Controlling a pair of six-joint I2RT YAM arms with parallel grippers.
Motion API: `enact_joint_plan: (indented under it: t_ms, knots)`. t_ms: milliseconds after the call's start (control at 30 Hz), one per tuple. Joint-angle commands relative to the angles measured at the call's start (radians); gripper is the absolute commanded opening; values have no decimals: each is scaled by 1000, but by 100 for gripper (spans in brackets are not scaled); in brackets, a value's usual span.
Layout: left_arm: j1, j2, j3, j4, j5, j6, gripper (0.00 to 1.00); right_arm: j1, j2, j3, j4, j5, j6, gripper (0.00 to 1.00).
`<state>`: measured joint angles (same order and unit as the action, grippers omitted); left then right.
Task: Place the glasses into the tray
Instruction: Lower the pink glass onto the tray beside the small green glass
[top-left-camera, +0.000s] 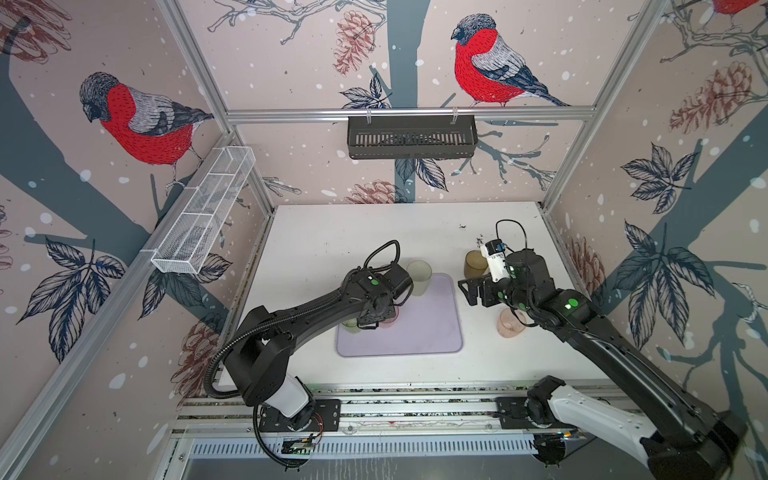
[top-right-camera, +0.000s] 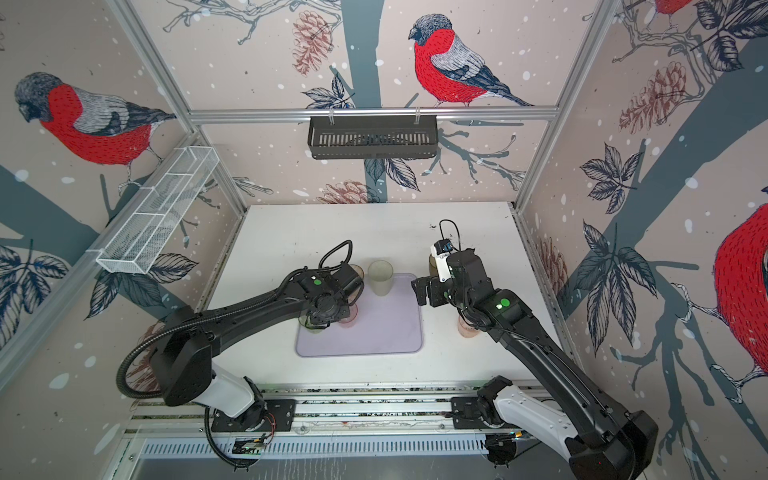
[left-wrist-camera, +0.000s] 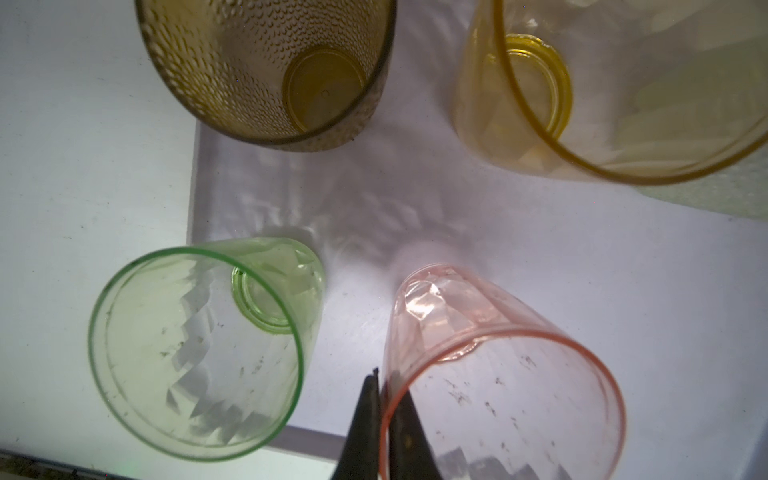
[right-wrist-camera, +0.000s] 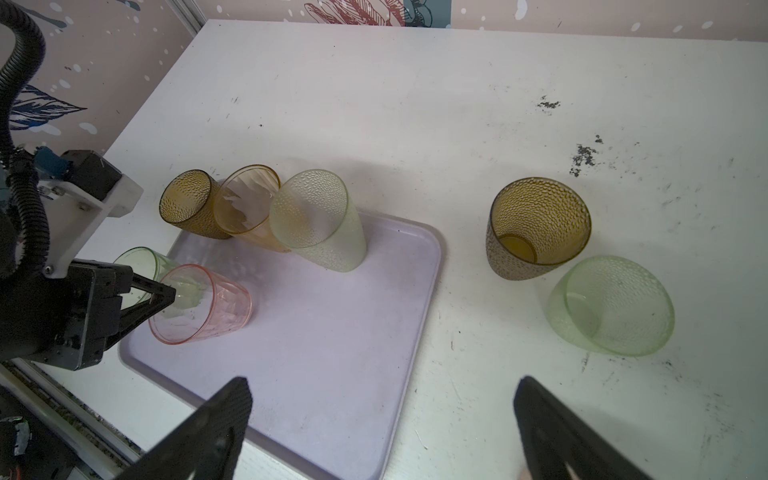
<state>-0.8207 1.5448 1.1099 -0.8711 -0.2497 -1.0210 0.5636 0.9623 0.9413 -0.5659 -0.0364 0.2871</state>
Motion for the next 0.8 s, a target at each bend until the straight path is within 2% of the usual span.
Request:
enact_joint_plan:
  t_ms: [0, 767]
  knots:
    - [3, -15, -15, 6, -1, -28, 0, 2, 1, 11, 32, 16, 7, 100]
    - [3, -23, -43, 7, 4, -59, 1, 4, 0, 10, 34, 28, 1, 100]
